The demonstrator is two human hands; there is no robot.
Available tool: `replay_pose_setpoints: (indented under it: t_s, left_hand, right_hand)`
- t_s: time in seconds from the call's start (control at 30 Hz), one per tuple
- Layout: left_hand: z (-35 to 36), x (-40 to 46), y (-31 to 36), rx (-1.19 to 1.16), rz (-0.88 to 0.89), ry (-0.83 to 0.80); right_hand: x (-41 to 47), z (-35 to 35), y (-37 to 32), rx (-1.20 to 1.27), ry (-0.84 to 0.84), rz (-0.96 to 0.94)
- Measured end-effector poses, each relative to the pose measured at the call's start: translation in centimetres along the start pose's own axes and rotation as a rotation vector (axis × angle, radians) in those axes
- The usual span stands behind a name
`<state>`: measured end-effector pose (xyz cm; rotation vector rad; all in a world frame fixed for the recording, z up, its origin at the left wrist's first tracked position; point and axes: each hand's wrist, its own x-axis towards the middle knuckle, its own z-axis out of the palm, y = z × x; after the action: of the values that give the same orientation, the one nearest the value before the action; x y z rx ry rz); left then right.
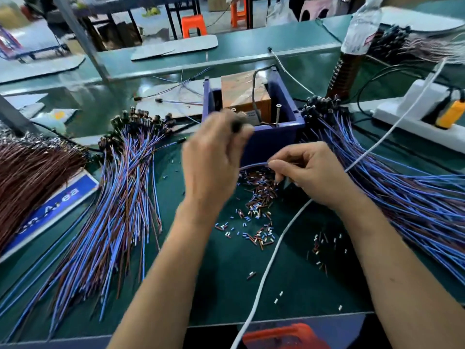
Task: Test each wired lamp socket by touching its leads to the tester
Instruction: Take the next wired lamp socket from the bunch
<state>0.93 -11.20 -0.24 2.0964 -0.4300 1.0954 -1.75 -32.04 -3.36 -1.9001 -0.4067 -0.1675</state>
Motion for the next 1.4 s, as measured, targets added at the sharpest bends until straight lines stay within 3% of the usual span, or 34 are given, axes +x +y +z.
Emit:
replay_pose_setpoints:
  t_s: [0.07,0.13,0.53,0.77,0.93,1.13,1.4]
  left_hand:
    - [1.2,-2.0,2.1,-0.06,0.154,-0.275]
    - [2.0,-2.8,2.8,-0.029,0.165,-0.432]
    - [1.8,-3.4,1.3,0.151,0.065,-0.334]
    - [1.8,-3.6,0.3,-0.037,0.008,-0.436]
    - [1.8,-3.4,-0.8,-0.156,-0.045,-0.419]
    - [1.6,-3.3,-2.4,-0.256,-0.13,-0.453]
    - [1.5,-3.6,-2.3,-0.291,-0.121,-0.568]
  right_hand:
    - [0.0,0.4,-0.2,-0.01,-0.024,-0.037]
    - [0.0,0.5,-0.1,-0.003,-0.013,-0.057]
    - [0.2,1.0,1.0,0.34,0.19,0.117]
    - [0.2,1.5,1.3,0.218,0.157,0.139]
    - [0.1,1.5,1.3,0.149,0.093,0.16]
    - [0.1,0.2,1.8,0.23,0.239,0.142]
    - [0.1,1.5,1.6,0.113,0.21,0.056]
